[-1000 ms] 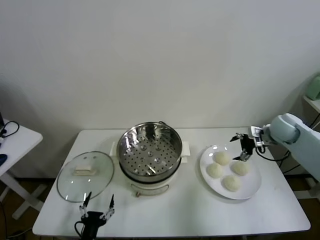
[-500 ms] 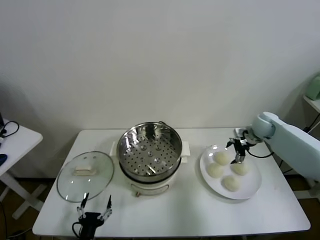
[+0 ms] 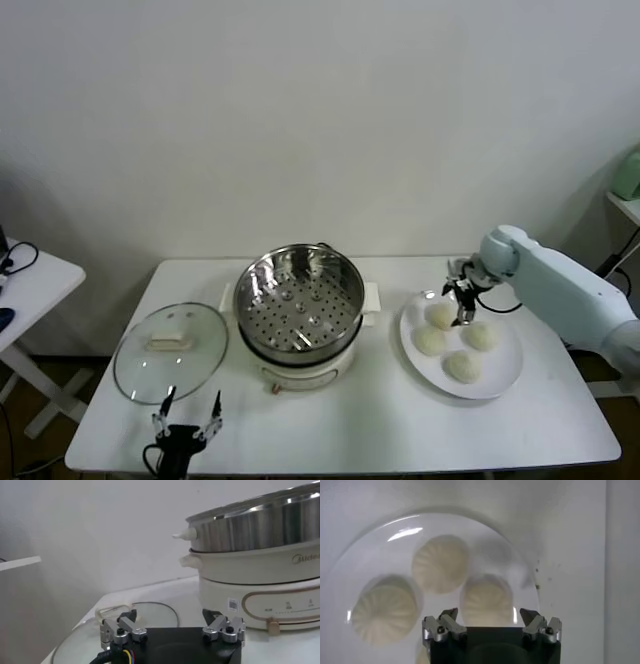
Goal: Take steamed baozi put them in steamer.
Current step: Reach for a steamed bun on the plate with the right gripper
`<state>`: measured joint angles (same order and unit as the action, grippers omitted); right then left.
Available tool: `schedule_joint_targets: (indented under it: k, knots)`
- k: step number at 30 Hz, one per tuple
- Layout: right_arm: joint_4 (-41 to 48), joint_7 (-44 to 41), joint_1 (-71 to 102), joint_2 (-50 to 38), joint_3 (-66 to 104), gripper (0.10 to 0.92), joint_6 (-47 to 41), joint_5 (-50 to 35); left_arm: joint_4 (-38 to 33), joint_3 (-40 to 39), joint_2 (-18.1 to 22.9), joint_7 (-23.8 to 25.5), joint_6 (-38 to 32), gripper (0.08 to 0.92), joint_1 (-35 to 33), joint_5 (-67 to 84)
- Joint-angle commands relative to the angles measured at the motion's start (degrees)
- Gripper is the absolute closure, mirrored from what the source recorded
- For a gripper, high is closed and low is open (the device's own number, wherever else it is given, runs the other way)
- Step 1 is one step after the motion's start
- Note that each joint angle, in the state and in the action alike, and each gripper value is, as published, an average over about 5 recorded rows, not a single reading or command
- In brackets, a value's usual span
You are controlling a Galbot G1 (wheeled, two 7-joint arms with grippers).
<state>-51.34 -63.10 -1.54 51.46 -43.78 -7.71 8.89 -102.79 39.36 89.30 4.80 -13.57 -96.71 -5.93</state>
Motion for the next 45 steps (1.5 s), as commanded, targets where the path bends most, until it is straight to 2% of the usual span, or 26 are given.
schedule_joint_targets:
  k: [1,22,33,40,45]
  knots:
    - [1.54,0.01,0.09,1.54,0.51,0.203,-0.14,1.06,0.07,-0.02,0.02,0.03,0.12,0.177,0.01,0.01]
    - [1.51,-0.07,1.21,1.70,1.11,0.213,-0.52,3.60,0.40,-0.05,0.00,0.14,0.22,0.177,0.18,-0.03]
    - [1.81,0.40,1.08,1.73,1.73,0.338,-0.50,3.89,0.21,-0.05,-0.24,0.14,0.26,0.177,0.06,-0.05]
    - [0.34,0.18,0.44,0.71,1.10,0.362,-0.31,3.20,0.11,0.02,-0.27,0.14,0.16,0.177,-0.15,-0.05]
    - [-4.75,-0.14,-4.84,-3.01,-4.90,0.363,0.19,-0.45,-0.06,0.34,-0.42,0.14,0.06,0.177,-0.28,0.02]
